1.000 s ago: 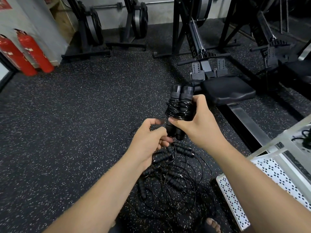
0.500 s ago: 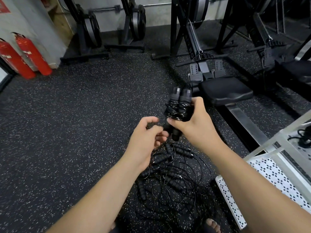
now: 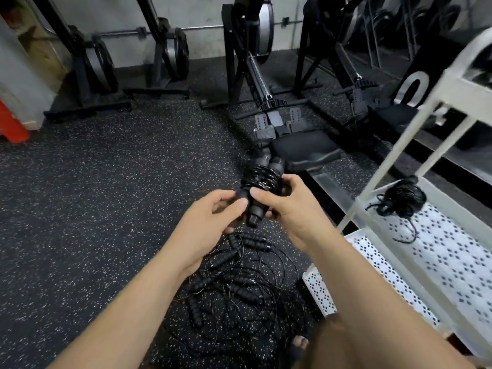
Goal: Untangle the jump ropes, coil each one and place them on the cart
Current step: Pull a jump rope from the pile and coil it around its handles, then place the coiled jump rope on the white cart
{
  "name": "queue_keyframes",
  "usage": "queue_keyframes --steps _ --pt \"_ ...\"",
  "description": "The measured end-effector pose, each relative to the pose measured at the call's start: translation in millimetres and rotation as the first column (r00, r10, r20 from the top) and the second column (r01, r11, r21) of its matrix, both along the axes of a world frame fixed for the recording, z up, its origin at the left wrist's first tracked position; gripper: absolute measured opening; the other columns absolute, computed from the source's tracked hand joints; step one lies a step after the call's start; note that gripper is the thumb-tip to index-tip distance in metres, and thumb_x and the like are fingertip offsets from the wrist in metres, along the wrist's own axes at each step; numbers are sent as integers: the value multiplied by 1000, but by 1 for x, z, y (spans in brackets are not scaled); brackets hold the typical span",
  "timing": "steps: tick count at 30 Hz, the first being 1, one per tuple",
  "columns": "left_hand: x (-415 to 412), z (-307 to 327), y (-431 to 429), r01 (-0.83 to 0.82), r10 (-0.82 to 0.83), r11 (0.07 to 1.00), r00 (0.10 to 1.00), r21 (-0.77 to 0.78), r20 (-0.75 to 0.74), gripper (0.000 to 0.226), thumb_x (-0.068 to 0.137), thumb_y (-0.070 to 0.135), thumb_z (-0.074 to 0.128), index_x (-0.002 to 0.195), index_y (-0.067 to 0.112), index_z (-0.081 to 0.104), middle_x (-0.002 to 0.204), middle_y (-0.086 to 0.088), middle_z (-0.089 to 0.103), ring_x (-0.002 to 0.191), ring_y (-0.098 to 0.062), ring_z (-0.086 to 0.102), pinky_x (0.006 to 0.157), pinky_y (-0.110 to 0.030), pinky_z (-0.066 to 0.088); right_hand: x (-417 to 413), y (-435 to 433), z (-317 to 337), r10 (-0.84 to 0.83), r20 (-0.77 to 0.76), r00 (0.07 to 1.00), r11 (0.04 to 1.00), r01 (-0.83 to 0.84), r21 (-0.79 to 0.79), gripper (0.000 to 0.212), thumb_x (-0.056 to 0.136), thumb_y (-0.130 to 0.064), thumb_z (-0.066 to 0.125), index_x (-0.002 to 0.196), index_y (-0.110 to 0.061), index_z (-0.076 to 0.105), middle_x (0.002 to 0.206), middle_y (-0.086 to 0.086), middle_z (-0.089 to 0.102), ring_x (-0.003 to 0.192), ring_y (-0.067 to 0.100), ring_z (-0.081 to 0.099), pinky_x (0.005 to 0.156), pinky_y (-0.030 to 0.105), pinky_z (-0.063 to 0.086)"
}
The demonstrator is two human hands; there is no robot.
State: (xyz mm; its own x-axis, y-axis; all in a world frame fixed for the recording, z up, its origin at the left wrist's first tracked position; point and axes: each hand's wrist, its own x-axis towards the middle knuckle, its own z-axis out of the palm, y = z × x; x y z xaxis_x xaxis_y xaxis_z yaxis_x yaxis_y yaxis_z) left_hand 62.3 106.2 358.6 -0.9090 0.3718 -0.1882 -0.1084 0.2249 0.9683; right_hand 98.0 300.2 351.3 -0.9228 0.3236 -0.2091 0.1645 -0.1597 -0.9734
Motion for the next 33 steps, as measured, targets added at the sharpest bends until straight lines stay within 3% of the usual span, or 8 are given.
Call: queue_keyframes --steps 4,12,15,19,22,25,29,33 --pt "25 11 35 143 -144 989 989 39 35 29 92 36 84 120 37 76 109 10 82 99 -4 77 98 -33 57 59 29 6 -69 -10 998 996 70 58 75 70 -37 101 133 -22 62 118 1 80 110 25 78 99 54 62" --pt "85 19 157 377 -377 926 923 -15 -75 20 94 26 83 111 34 76 97 11 82 94 -6 78 92 -30 60 171 106 16 -340 -55 939 933 344 109 64 80 -45 92 137 -34 63 127 -6 77 118 22 75 106 57 57" --pt "93 9 206 402 -410 912 903 -86 -129 35 83 38 83 116 29 75 96 3 83 88 -15 79 88 -40 62 190 132 16 -476 -59 878 860 478 180 38 93 -29 84 127 -36 69 113 -11 80 107 13 76 99 45 60" --pt "95 -4 267 412 -458 884 858 -221 -233 35 95 31 82 128 28 72 109 5 78 95 -14 74 90 -29 60 190 163 9 -635 -148 758 699 645 309 23 97 -16 79 105 -36 70 101 -10 77 74 -8 70 63 11 50" --pt "96 -2 299 385 -494 863 776 -326 -392 24 100 30 75 124 24 73 102 14 72 96 -6 69 86 -12 53 180 181 -3 -736 -142 662 610 739 287 17 97 -18 79 100 -32 69 104 -3 75 69 -6 70 58 9 48" --pt "91 -4 322 286 -590 792 587 -539 -555 25 104 38 68 120 19 75 113 1 76 106 -18 69 95 -33 53 166 197 -19 -801 -113 588 535 788 305 27 97 -20 78 86 -39 62 97 -10 72 77 2 69 70 18 53" --pt "77 -17 328 102 -633 756 361 -646 -684 25 102 46 65 108 24 77 116 2 59 114 -24 54 108 -43 43 154 208 -32 -813 -23 582 538 765 354 31 94 -30 82 121 -29 68 124 3 69 96 13 69 81 26 49" --pt "62 -23 324 118 -560 812 438 -572 -703 28 101 40 68 124 24 68 141 0 54 131 -28 48 116 -47 39 154 205 -37 -790 -26 612 563 742 365 53 90 -39 86 136 -28 63 133 2 64 80 -1 71 79 24 54"
